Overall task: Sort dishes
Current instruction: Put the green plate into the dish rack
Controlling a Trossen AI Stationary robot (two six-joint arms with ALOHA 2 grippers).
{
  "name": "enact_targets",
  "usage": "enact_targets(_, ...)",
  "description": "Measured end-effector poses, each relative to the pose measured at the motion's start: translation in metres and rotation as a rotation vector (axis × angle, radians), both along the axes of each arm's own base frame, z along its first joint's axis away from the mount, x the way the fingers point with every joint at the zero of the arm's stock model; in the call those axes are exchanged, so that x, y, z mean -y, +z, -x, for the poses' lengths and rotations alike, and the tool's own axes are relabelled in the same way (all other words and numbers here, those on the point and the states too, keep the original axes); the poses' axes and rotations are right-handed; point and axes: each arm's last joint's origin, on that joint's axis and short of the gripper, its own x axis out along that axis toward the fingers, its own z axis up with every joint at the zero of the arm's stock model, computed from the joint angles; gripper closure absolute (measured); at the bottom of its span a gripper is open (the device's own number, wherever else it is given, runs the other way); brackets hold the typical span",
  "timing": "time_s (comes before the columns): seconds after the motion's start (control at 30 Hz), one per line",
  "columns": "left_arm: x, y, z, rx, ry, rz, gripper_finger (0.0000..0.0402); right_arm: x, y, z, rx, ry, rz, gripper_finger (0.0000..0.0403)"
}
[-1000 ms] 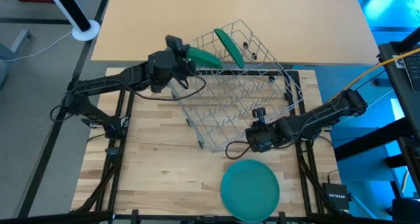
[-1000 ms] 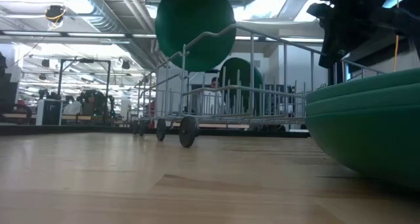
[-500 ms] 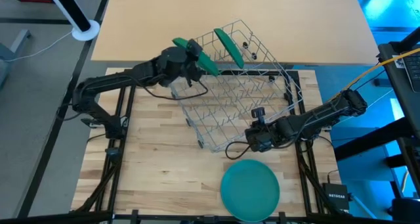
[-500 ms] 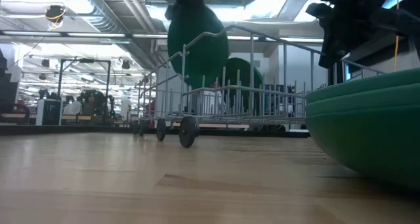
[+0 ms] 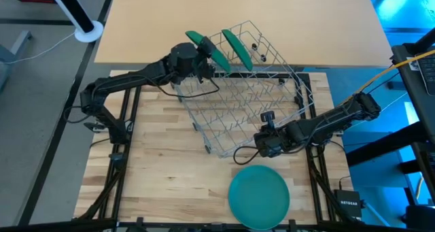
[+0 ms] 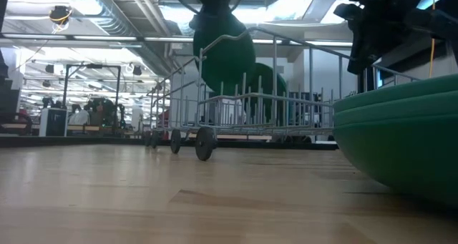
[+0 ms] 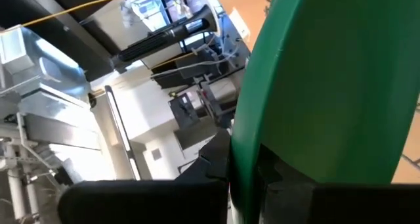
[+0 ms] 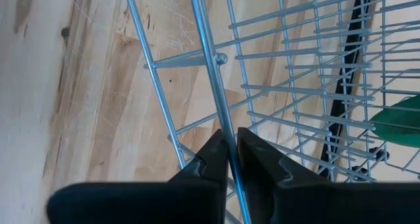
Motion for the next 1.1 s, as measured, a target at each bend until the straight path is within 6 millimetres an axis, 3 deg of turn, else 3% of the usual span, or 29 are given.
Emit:
enact_targets(0.7,-0.020,-0.008,0.008,-0.006,-0.030,0.087,0.0400,0.000,0.000,0.000,-0.001,0.000,0.000,0.0368)
enact_targets(1.1,-0.029,-0.023,0.000,-0.126,-0.064,0.060,0.0400,0.000,0.000,0.000,0.000,-0.001,0.000,0.0368)
